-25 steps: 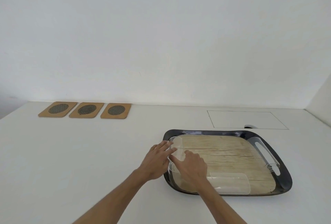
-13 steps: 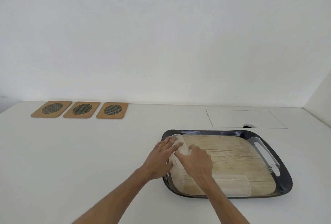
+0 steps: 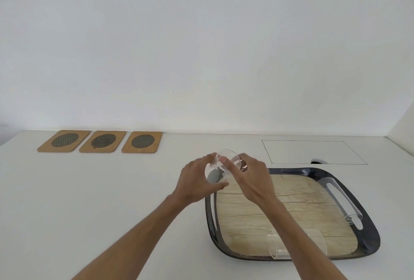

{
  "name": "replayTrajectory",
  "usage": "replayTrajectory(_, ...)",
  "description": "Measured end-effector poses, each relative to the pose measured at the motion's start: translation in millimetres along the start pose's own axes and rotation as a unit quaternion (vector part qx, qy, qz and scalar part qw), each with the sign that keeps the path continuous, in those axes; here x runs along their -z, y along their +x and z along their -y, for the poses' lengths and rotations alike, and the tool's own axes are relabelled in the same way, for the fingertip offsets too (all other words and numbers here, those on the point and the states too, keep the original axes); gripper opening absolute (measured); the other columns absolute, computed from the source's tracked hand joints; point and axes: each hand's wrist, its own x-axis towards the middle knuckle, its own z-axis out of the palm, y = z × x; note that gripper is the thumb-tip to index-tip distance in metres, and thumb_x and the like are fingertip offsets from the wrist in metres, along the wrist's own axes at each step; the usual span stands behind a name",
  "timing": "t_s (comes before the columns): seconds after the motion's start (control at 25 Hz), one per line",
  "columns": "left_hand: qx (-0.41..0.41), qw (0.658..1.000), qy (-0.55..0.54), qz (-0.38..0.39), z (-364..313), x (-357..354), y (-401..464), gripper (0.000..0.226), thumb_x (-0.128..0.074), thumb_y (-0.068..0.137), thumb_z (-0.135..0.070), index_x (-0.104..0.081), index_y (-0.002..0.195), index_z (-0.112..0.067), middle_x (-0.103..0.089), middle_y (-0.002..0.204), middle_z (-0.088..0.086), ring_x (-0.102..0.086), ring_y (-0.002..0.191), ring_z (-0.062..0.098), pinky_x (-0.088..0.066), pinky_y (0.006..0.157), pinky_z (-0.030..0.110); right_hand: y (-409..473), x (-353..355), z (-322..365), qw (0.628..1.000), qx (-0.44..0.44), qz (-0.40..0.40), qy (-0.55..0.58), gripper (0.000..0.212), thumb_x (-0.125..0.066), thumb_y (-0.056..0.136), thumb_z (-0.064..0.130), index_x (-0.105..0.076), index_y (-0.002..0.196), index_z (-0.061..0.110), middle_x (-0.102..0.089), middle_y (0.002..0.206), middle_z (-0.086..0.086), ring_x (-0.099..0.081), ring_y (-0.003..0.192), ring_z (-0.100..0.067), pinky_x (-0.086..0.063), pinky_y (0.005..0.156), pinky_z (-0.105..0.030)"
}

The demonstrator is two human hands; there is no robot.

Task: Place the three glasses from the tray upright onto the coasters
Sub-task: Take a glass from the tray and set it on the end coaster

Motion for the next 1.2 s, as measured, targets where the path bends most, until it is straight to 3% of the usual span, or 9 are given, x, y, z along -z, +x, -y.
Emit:
replayTrajectory(0.08,0.022,0.999,-0.036,-0.029,5,10,5,0.061,-0.081,0.063,-0.051,-0.061,0.116,-0.027,-0.072,0.101,-0.012,-0.067,0.092,0.008,-0.055,0.082,0.038,1,-11,3,0.998,0.013,0.028,0.063,0.072,-0.058,0.067,0.085,-0.065,0.112,0.029,-0.068,0.100,0.014,-0.065,0.089,-0.002,-0.055,0.076,-0.029)
replayTrajectory(0.2,0.052,0.997,-0.024,-0.048,17,22,9,0.054,-0.085,0.060,-0.046,-0.062,0.105,-0.027,-0.072,0.096,-0.014,-0.068,0.094,0.007,-0.055,0.081,0.037,5,-35,8,0.987,0.010,0.070,0.144,0.071,-0.082,0.070,0.054,-0.059,0.130,0.027,-0.066,0.123,0.014,-0.060,0.115,-0.002,-0.053,0.093,-0.033)
replayTrajectory(0.4,0.057,0.996,0.009,-0.065,40,41,10,0.054,-0.082,0.057,-0.047,-0.059,0.102,-0.028,-0.066,0.087,-0.020,-0.067,0.091,0.004,-0.055,0.079,0.033,25,-73,26,0.965,-0.019,0.072,0.251,0.068,-0.091,0.067,0.030,-0.061,0.128,0.021,-0.074,0.117,0.004,-0.068,0.114,-0.012,-0.057,0.095,-0.044)
replayTrajectory(0.72,0.097,0.993,-0.026,-0.065,108,72,20,0.053,-0.081,0.061,-0.044,-0.058,0.106,-0.027,-0.069,0.096,-0.015,-0.065,0.095,0.005,-0.054,0.086,0.039,67,-136,55,0.969,0.000,0.087,0.231,0.069,-0.094,0.062,0.033,-0.064,0.123,0.019,-0.075,0.113,0.003,-0.069,0.109,-0.008,-0.059,0.091,-0.040)
replayTrajectory(0.88,0.136,0.989,-0.027,-0.048,145,82,22,0.073,-0.080,0.064,-0.056,-0.051,0.125,-0.028,-0.068,0.113,-0.011,-0.062,0.105,0.012,-0.053,0.090,0.039,93,-170,70,0.974,0.005,0.096,0.204,0.072,-0.093,0.058,0.040,-0.064,0.120,0.019,-0.074,0.114,0.004,-0.069,0.110,-0.010,-0.056,0.097,-0.038)
replayTrajectory(1.04,0.222,0.974,0.046,0.011,196,83,1,0.088,-0.071,0.074,-0.060,-0.035,0.145,-0.022,-0.052,0.144,-0.002,-0.048,0.131,0.021,-0.040,0.104,0.039,123,-207,82,0.979,0.004,0.096,0.182,0.067,-0.093,0.057,0.044,-0.065,0.113,0.019,-0.072,0.111,0.008,-0.069,0.107,-0.010,-0.055,0.098,-0.036)
replayTrajectory(1.2,0.210,0.966,0.136,0.063,239,84,-29,0.081,-0.056,0.086,-0.061,-0.030,0.149,-0.018,-0.034,0.157,0.003,-0.026,0.146,0.020,-0.023,0.118,0.040,154,-240,90,0.982,0.001,0.099,0.159,0.059,-0.095,0.058,0.040,-0.062,0.104,0.024,-0.072,0.109,0.004,-0.070,0.105,-0.014,-0.054,0.098,-0.039)
